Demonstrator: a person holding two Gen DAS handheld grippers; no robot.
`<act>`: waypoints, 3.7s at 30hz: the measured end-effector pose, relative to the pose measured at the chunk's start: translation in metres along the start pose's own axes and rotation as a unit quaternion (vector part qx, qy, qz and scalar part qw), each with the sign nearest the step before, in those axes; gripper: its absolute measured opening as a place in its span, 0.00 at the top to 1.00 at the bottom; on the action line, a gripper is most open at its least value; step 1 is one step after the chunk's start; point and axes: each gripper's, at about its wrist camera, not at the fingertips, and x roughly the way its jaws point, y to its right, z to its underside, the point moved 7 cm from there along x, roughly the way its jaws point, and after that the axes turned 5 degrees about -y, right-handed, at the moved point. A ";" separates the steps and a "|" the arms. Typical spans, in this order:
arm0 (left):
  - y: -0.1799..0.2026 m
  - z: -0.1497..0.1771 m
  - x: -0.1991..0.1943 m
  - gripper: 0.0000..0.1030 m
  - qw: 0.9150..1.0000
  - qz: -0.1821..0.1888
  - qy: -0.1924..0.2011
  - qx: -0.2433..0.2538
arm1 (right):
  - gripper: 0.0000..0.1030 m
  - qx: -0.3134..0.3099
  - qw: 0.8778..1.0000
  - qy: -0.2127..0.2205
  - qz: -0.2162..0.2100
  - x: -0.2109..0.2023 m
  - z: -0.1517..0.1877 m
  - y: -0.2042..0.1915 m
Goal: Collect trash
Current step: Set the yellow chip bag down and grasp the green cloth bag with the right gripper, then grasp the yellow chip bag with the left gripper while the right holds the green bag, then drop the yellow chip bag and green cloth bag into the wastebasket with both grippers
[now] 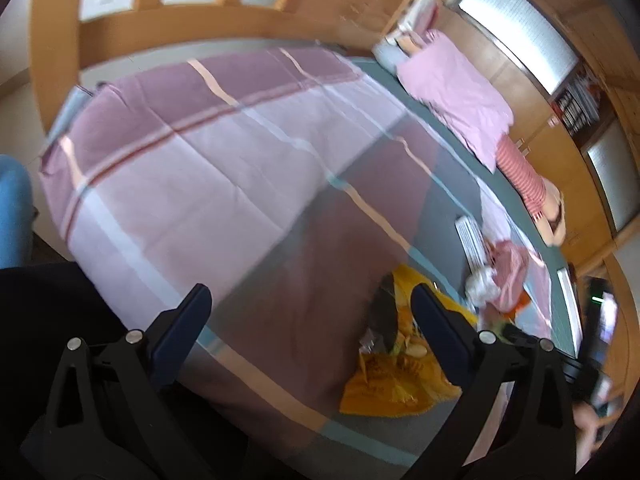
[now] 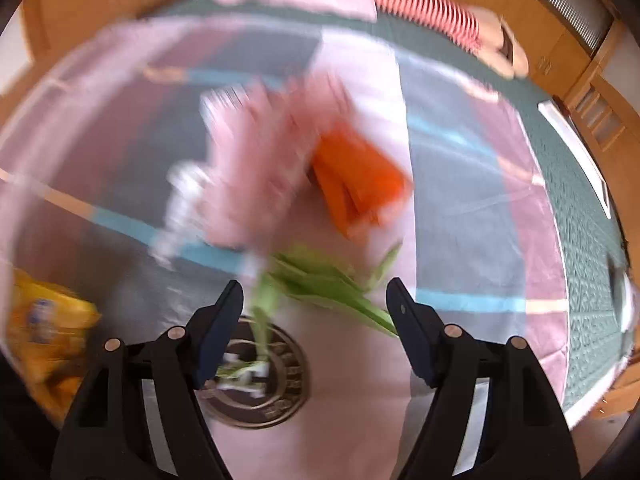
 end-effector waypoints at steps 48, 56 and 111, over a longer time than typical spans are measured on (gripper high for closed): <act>0.070 0.064 0.025 0.08 0.975 0.128 -0.134 0.124 | 0.91 0.103 0.985 0.073 -0.117 -0.102 0.124 0.010; 0.057 0.059 0.016 0.06 0.977 0.160 -0.125 0.066 | 0.91 0.162 0.966 0.150 -0.133 -0.146 0.146 0.026; 0.120 0.177 -0.147 0.41 0.922 0.171 0.027 0.347 | 0.45 0.210 0.951 0.169 -0.150 -0.238 0.298 0.087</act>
